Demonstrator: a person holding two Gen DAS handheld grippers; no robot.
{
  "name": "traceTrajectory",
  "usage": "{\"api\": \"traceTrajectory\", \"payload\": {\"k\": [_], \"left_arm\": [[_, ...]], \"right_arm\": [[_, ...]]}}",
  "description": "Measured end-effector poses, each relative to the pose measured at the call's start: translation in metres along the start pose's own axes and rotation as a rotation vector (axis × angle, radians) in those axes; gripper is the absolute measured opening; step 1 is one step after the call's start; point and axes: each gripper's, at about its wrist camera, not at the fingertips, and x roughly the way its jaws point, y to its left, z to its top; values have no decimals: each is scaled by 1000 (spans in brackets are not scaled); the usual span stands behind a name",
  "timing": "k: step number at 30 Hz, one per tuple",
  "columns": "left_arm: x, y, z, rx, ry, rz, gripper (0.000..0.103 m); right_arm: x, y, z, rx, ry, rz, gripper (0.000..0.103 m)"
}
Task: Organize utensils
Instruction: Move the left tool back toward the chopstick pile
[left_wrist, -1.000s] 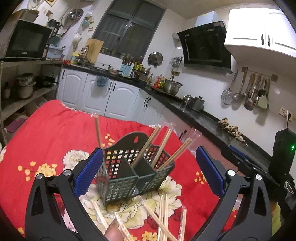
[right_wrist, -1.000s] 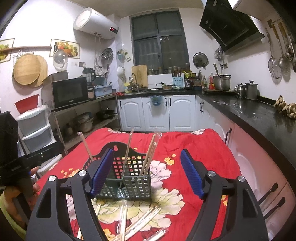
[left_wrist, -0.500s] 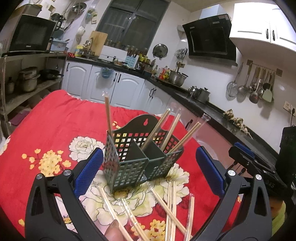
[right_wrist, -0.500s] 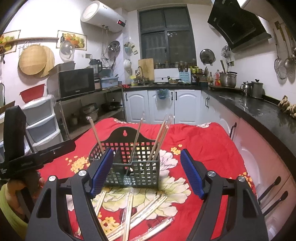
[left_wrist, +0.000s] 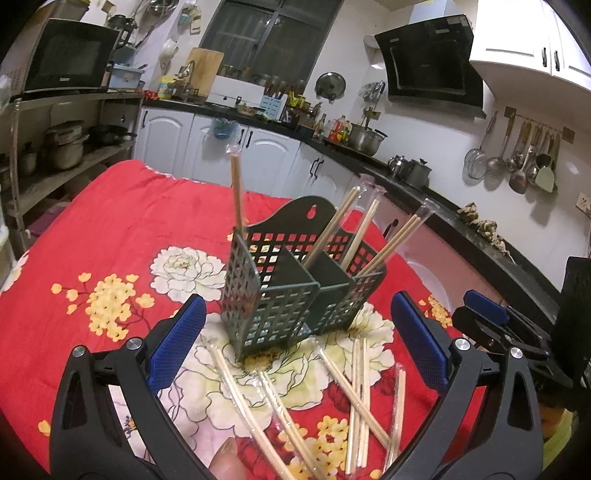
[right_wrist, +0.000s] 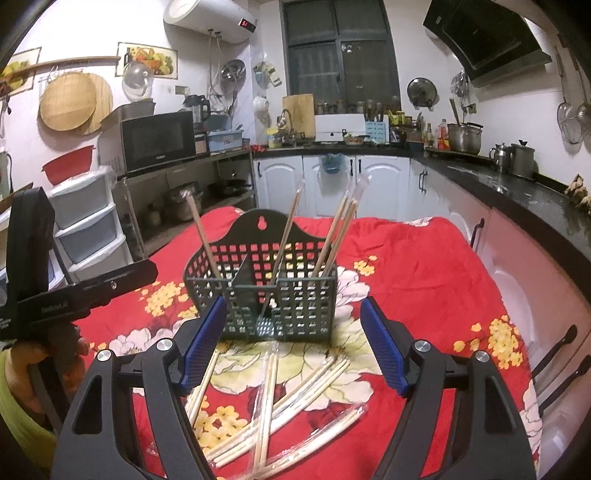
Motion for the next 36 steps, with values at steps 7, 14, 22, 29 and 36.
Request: {"api": "traceTrajectory", "payload": {"k": [7, 14, 22, 29, 36], "left_arm": [[2, 11, -11, -11, 44, 32, 92], [8, 24, -26, -43, 105, 68, 92], [22, 38, -42, -66, 182, 102, 92], [35, 44, -50, -62, 233, 133, 92], [53, 51, -58, -66, 282, 145, 86]], "right_arm": [[4, 4, -10, -13, 40, 19, 72], [16, 4, -28, -20, 115, 30, 72], [34, 1, -43, -8, 200, 50, 72], [52, 5, -49, -18, 266, 75, 61], [69, 12, -47, -44, 311, 90, 55]]}}
